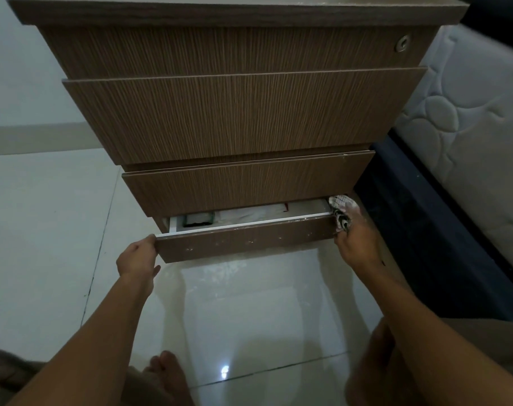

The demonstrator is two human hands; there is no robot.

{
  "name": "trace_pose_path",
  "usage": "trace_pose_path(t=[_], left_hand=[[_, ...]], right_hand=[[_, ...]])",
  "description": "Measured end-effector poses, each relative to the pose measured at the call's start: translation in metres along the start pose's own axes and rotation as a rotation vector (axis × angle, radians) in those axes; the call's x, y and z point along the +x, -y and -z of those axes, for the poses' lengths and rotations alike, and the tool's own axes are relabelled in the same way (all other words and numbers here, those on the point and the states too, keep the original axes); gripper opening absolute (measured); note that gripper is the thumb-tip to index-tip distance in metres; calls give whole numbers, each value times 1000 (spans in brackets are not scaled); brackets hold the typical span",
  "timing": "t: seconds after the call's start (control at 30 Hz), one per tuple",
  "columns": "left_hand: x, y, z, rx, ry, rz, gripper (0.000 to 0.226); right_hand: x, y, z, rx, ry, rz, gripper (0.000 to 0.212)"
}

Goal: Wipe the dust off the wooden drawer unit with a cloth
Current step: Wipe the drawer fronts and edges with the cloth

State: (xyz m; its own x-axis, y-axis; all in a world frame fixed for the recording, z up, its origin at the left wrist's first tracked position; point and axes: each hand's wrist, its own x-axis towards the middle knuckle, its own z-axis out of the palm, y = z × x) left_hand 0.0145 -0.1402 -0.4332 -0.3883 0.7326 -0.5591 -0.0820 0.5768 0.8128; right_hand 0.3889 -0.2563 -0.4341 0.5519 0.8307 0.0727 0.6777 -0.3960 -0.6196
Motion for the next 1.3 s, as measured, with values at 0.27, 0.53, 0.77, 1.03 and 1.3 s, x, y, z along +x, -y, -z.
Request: trace_pose_path(t=[0.27,0.53,0.77,1.03,1.3], left_hand=[[3,1,8,43,81,-55,17],[6,2,8,32,85,-61,13],[6,3,3,36,45,-75,14],[4,2,2,48,32,-72,13],[6,1,5,45,50,-70,10]], right_hand=[[-3,1,-17,-110,-13,130,60],[6,5,-13,-291,8,273,54],[9,2,-3,39,-194,-59,50],[7,7,-3,-120,-59,111,51],[-3,16,-33,-163,60,235,58]])
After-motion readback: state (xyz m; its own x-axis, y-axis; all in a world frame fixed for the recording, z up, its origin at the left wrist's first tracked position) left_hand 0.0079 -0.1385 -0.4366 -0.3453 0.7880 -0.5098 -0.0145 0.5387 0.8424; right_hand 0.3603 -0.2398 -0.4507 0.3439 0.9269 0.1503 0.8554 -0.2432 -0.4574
